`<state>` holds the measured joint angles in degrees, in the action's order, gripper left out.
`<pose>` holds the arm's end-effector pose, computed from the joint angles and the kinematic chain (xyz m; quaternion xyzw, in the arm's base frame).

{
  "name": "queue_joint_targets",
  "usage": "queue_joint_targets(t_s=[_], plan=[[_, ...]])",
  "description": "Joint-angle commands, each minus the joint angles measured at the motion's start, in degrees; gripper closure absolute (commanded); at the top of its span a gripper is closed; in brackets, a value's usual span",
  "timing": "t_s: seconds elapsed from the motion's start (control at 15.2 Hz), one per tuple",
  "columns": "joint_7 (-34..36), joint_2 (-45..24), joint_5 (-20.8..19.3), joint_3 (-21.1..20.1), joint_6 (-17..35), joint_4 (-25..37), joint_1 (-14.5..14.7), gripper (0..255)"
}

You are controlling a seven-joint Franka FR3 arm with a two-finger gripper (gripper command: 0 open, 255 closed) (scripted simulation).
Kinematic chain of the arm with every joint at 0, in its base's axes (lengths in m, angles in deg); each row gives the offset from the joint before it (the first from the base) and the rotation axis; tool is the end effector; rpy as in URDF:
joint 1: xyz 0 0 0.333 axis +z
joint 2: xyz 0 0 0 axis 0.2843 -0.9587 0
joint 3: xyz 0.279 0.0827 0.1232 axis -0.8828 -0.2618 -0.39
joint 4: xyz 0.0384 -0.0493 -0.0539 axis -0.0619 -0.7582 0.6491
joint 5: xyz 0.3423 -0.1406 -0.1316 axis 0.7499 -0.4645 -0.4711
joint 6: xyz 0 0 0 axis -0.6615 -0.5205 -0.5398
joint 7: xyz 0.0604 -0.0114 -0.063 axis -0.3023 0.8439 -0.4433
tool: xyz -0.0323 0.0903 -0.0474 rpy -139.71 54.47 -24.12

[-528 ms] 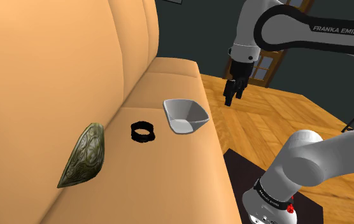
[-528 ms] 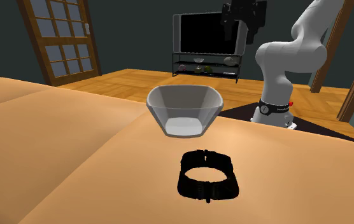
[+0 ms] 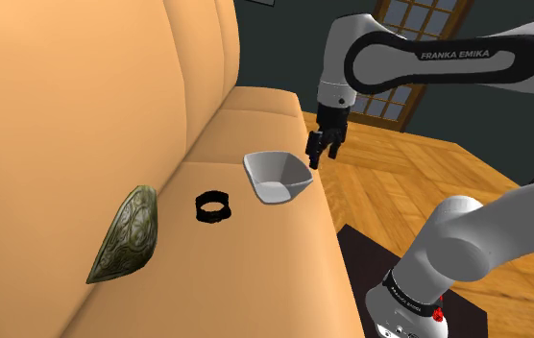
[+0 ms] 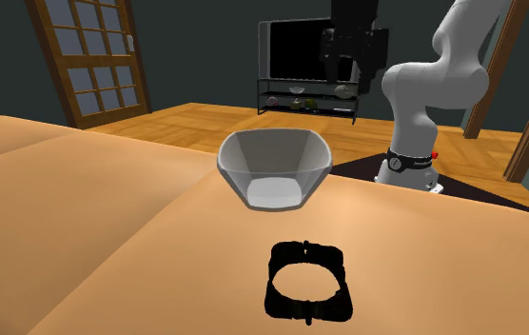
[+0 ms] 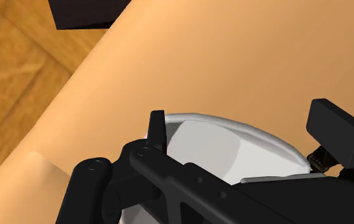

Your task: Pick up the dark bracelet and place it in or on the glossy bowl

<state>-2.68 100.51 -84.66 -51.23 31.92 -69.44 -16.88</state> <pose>0.3586 0.0426 0.5031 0.9966 -0.0426 -0.0616 0.0350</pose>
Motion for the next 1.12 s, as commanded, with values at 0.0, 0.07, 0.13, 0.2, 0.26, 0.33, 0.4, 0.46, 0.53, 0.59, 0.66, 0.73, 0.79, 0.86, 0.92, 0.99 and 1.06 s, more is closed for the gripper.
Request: queue_joint_targets(t_s=[0.0, 0.07, 0.13, 0.2, 0.26, 0.33, 0.4, 0.46, 0.53, 0.59, 0.66, 0.73, 0.79, 0.86, 0.92, 0.99, 1.06], plan=[[1.84, -3.91, 0.94, -1.09, 3.05, 1.09, 0.22, 0], [2.66, -5.85, 1.29, -1.56, 4.57, 1.59, 0.3, 0], [3.46, -7.83, 1.6, -2.03, 6.05, 2.17, 0.36, 0], [4.26, -9.83, 1.86, -2.48, 7.48, 2.83, 0.43, 0], [5.06, -11.87, 2.08, -2.91, 8.87, 3.56, 0.5, 0], [5.85, -13.93, 2.26, -3.34, 10.22, 4.37, 0.56, 0], [6.64, -16.02, 2.4, -3.75, 11.51, 5.26, 0.61, 0], [7.43, -18.12, 2.49, -4.15, 12.75, 6.22, 0.67, 0], [8.22, -20.24, 2.53, -4.52, 13.93, 7.26, 0.73, 0], [9.01, -22.38, 2.53, -4.87, 15.05, 8.37, 0.81, 0], [9.81, -24.52, 2.48, -5.19, 16.11, 9.55, 0.9, 0], [10.6, -26.68, 2.4, -5.49, 17.11, 10.8, 0.99, 0], [11.39, -28.85, 2.27, -5.76, 18.05, 12.13, 1.11, 0], [12.18, -31.02, 2.11, -6.0, 18.92, 13.53, 1.24, 0], [12.97, -33.21, 1.91, -6.21, 19.73, 15.01, 1.39, 0], [13.74, -35.39, 1.69, -6.38, 20.47, 16.55, 1.56, 0], [14.51, -37.58, 1.45, -6.52, 21.14, 18.18, 1.76, 0]])
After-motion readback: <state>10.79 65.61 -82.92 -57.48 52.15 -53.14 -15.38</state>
